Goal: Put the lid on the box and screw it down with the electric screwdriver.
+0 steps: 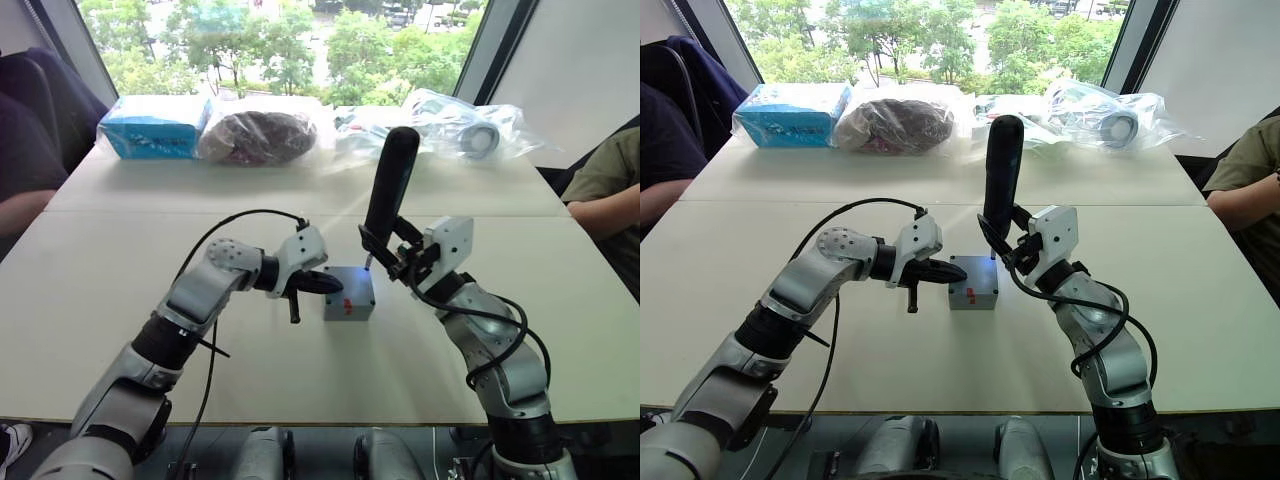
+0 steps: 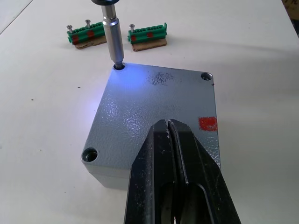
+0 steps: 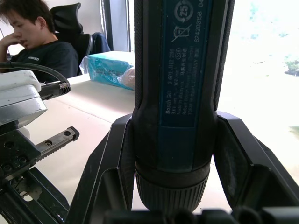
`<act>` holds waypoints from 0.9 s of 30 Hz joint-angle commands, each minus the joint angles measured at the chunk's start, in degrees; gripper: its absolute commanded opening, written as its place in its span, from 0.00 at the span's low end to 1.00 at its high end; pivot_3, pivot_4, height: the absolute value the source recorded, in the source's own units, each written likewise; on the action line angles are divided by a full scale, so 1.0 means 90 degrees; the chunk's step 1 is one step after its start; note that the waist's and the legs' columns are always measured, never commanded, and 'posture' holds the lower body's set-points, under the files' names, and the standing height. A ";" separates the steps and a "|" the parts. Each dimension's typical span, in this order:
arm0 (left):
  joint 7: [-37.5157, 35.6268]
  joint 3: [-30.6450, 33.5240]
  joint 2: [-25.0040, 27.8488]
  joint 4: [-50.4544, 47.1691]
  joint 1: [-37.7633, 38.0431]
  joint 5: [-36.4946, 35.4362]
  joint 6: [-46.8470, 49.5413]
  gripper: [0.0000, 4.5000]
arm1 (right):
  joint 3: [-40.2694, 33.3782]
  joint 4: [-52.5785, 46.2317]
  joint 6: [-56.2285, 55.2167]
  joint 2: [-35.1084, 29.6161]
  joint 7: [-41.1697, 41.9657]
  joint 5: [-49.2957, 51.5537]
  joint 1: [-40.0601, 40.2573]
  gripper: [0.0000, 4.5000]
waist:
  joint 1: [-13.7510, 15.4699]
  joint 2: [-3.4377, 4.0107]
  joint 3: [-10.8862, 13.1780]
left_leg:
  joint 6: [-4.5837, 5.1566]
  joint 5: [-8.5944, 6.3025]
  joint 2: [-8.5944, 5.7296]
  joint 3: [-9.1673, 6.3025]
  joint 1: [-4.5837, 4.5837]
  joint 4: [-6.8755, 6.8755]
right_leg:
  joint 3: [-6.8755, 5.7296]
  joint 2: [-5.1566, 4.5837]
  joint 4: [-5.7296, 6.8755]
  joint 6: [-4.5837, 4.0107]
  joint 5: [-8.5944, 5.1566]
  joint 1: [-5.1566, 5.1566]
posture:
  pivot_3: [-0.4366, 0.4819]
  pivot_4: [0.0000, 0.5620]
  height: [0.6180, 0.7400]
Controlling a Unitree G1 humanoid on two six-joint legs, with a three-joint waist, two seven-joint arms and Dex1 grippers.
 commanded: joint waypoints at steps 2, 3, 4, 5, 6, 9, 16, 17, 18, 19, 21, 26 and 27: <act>0.0008 -0.0041 0.0004 -0.0120 0.0069 0.0053 0.0016 0.00 | 0.0135 0.0592 0.0528 -0.0035 0.0025 -0.0041 0.0315 0.40 | -0.0001 0.0000 0.0000 | 0.0000 -0.0001 0.0000 0.0000 0.0001 -0.0003 | -0.0001 -0.0005 0.0000 -0.0013 -0.0007 -0.0001 | 0.48 0.27 1.00; 0.0027 -0.0036 -0.0016 -0.0094 0.0065 0.0056 0.0016 0.00 | 0.0116 0.0553 0.0501 -0.0050 0.0061 -0.0013 0.0287 0.40 | -0.0001 0.0001 0.0000 | -0.0001 -0.0001 0.0000 0.0000 0.0001 -0.0004 | -0.0001 -0.0007 0.0000 -0.0013 -0.0007 -0.0002 | 0.48 0.27 1.00; 0.0041 -0.0033 -0.0029 -0.0075 0.0062 0.0057 0.0017 0.00 | 0.0104 0.0528 0.0481 -0.0062 0.0087 0.0006 0.0268 0.40 | -0.0001 0.0001 0.0000 | -0.0001 -0.0001 0.0000 0.0000 0.0001 -0.0005 | -0.0001 -0.0009 -0.0001 -0.0014 -0.0007 -0.0003 | 0.48 0.27 1.00; 0.0061 -0.0014 -0.0042 -0.0052 0.0072 0.0050 0.0021 0.00 | 0.0016 0.0416 0.0486 -0.0072 0.0095 0.0098 0.0186 0.40 | -0.0003 0.0001 0.0000 | -0.0002 -0.0001 -0.0001 0.0000 0.0001 -0.0007 | -0.0001 -0.0012 -0.0001 -0.0015 -0.0007 -0.0006 | 0.48 0.27 1.00; 0.0071 0.0001 -0.0052 -0.0026 0.0067 0.0045 0.0025 0.00 | -0.0052 0.0345 0.0501 -0.0079 0.0096 0.0165 0.0114 0.40 | -0.0006 0.0002 0.0001 | -0.0002 -0.0002 -0.0001 0.0000 0.0001 -0.0009 | -0.0001 -0.0015 -0.0001 -0.0015 -0.0008 -0.0014 | 0.48 0.27 1.00; 0.0070 0.0007 -0.0044 0.0012 0.0081 0.0056 0.0015 0.00 | -0.0618 -0.0143 0.0711 -0.0169 0.0117 0.0826 -0.0461 0.40 | -0.0017 0.0008 0.0005 | -0.0003 -0.0002 -0.0005 0.0001 0.0001 -0.0024 | -0.0001 -0.0024 -0.0002 -0.0016 -0.0007 -0.0028 | 0.48 0.27 1.00; -0.0002 0.0304 0.0104 -0.0178 -0.0059 -0.0104 0.0012 0.00 | -0.1971 -0.0521 0.2516 -0.0996 -0.0339 0.2791 -0.1965 0.40 | -0.0023 0.0068 0.0058 | -0.0016 0.0011 -0.0026 0.0011 -0.0031 -0.0073 | -0.0001 -0.0044 -0.0014 -0.0013 -0.0005 -0.0065 | 0.48 0.27 1.00; -0.0060 0.0416 0.0093 -0.0231 -0.0095 -0.0253 0.0081 0.00 | -0.2120 -0.0442 0.2844 -0.1119 -0.0476 0.3047 -0.2197 0.40 | -0.0036 0.0077 0.0066 | -0.0017 0.0012 -0.0029 0.0012 -0.0048 -0.0072 | 0.0000 -0.0047 -0.0011 -0.0013 -0.0004 -0.0081 | 0.48 0.27 1.00; -0.0157 0.0520 0.0098 -0.0315 -0.0130 -0.0427 0.0176 0.00 | -0.2259 -0.0320 0.3176 -0.1230 -0.0662 0.3252 -0.2412 0.40 | -0.0043 0.0078 0.0067 | -0.0020 0.0016 -0.0031 0.0011 -0.0071 -0.0071 | -0.0001 -0.0047 -0.0002 -0.0011 -0.0003 -0.0108 | 0.48 0.27 1.00; -0.0235 0.0607 0.0114 -0.0387 -0.0170 -0.0558 0.0228 0.00 | -0.2440 -0.0154 0.3543 -0.1341 -0.0795 0.3622 -0.2619 0.40 | -0.0049 0.0078 0.0068 | -0.0023 0.0020 -0.0031 0.0010 -0.0090 -0.0071 | -0.0002 -0.0045 0.0002 0.0007 0.0007 -0.0128 | 0.48 0.27 1.00; -0.0305 0.0727 0.0159 -0.0459 -0.0292 -0.0655 0.0212 0.00 | -0.2846 0.0272 0.4345 -0.1743 -0.0866 0.4384 -0.2949 0.40 | -0.0056 0.0077 0.0069 | -0.0025 0.0022 -0.0027 0.0008 -0.0106 -0.0075 | -0.0009 -0.0037 0.0004 0.0009 0.0008 -0.0147 | 0.48 0.27 1.00; -0.0509 0.0945 0.0342 -0.0743 -0.0705 -0.0883 0.0181 0.00 | -0.3103 0.2259 0.6659 -0.3517 -0.1108 0.4519 -0.3504 0.40 | 0.0014 0.0067 0.0115 | -0.0014 0.0024 -0.0030 0.0012 -0.0118 -0.0064 | -0.0020 -0.0033 0.0000 0.0007 0.0007 -0.0141 | 0.48 0.27 1.00; -0.0610 0.0890 0.0437 -0.0886 -0.0678 -0.0878 0.0123 0.00 | -0.3047 0.2580 0.7094 -0.3771 -0.1138 0.4443 -0.3525 0.40 | 0.0013 0.0067 0.0115 | -0.0009 0.0023 -0.0037 0.0012 -0.0118 -0.0066 | -0.0023 -0.0040 -0.0003 0.0005 0.0006 -0.0139 | 0.48 0.27 1.00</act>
